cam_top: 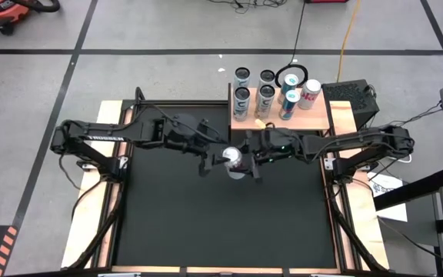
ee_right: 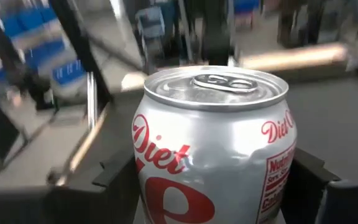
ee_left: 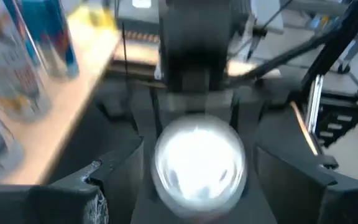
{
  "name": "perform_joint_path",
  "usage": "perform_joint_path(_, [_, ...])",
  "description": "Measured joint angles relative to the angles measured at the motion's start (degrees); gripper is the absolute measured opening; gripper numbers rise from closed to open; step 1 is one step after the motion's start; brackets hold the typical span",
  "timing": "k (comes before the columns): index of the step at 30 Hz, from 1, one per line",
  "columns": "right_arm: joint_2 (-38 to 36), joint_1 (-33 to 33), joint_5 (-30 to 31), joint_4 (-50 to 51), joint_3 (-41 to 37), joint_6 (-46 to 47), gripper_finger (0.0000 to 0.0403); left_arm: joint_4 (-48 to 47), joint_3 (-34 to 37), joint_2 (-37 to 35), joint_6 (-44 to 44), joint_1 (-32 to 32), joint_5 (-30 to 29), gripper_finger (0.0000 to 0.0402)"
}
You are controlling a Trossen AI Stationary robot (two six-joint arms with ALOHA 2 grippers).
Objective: Place canned beverage on shelf
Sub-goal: Put the red-silver soda can on the shelf aligned with the other red-silver soda can
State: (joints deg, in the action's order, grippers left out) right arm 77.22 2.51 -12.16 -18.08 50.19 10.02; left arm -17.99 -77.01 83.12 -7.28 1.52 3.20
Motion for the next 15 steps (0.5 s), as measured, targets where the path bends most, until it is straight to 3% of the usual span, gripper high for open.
perform_joint_path(3, [0.5, -0.1, 0.2, 3.2, -0.2, 0.0, 0.0259, -0.1, -1.0, -0.2, 1.0, 0.1, 0.0, 0.0291])
perform_joint_path(10, [-1.6, -0.3, 7.9, 11.1, -0.1, -1.3, 0.0259, -3.2, -5.0, -0.1, 2.2, 0.0, 0.1, 0.0292])
perform_joint_path(15, [-9.8, -0.5, 11.9, 19.0, 0.1, -3.0, 0.0259, -5.8, -6.1, -0.2, 2.3, 0.0, -0.7, 0.0292])
